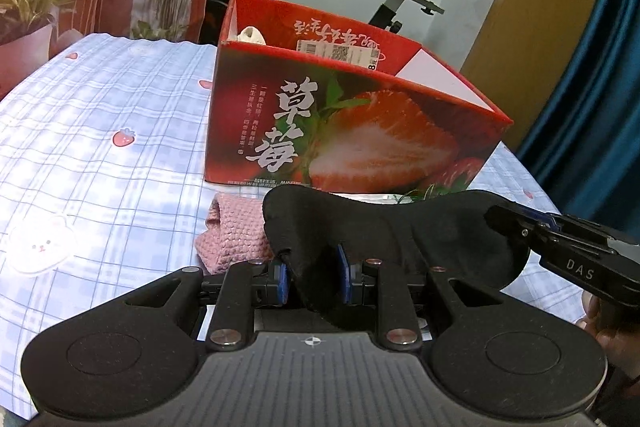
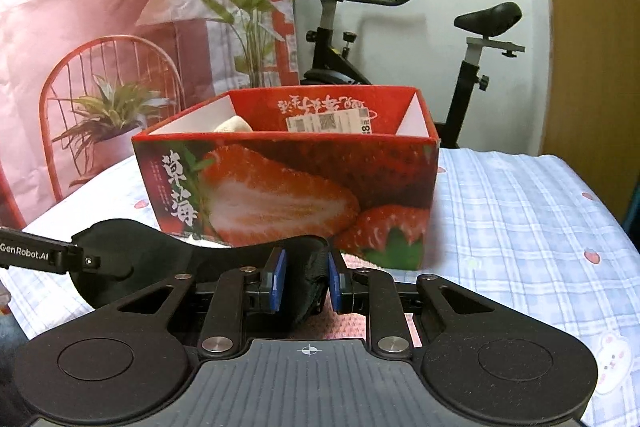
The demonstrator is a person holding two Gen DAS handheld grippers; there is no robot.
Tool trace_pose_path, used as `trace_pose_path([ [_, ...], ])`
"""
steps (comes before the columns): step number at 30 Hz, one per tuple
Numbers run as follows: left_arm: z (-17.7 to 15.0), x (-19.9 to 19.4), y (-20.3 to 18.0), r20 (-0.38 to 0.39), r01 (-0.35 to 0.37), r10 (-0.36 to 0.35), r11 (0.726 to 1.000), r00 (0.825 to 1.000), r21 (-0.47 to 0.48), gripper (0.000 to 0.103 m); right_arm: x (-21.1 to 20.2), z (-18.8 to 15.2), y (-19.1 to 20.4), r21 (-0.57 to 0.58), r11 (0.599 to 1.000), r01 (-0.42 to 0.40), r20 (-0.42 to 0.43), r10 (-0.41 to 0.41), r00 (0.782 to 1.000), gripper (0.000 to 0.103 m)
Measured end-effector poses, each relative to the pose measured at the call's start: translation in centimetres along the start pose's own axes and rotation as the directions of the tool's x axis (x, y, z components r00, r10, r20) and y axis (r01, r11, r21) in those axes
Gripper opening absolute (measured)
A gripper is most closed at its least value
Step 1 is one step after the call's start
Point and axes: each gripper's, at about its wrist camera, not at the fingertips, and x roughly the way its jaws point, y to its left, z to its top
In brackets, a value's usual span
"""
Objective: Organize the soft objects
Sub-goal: 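Close both grippers on the black strap of the pink cloth, then lift the black strap with both grippers and drop it into the red box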
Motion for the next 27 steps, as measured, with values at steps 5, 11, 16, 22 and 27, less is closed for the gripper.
trace_pose_path([
  [5, -0.2, 0.2, -0.1, -0.006, -0.001, 0.001, 1.000, 1.000, -0.002, 0.025, 0.2, -0.5, -0.4, 0.022, 1.000, -0.003, -0.009, 0.003, 1.000, 0.020],
  [11, -0.1, 0.3, -0.1, -0.006, -0.002, 0.002, 1.000, 1.000, -0.002, 0.025, 0.4, -0.6, -0.6, 0.042, 0.999, -0.010, -0.014, 0.011, 1.000, 0.020],
  [16, 0.4, -1.1, -0.7, 0.062, 0.013, -0.015, 1.000, 0.998, 0.025, 0.014, -0.1, -0.2, -0.7, 0.066, 0.997, -0.035, 0.006, 0.035, 0.999, 0.016],
  [22, 3.1, -4.8, -1.9, 0.220, -0.005, -0.014, 0.996, 0.976, 0.085, 0.013, -2.5, 2.6, -0.1, 0.035, 0.996, -0.076, 0.154, 0.069, 0.986, 0.012],
  [27, 6.9, -5.7, -2.6, 0.273, -0.014, -0.018, 0.993, 0.962, 0.116, 0.013, -3.3, 6.7, 0.0, -0.002, 0.995, -0.099, 0.233, 0.097, 0.968, 0.012],
])
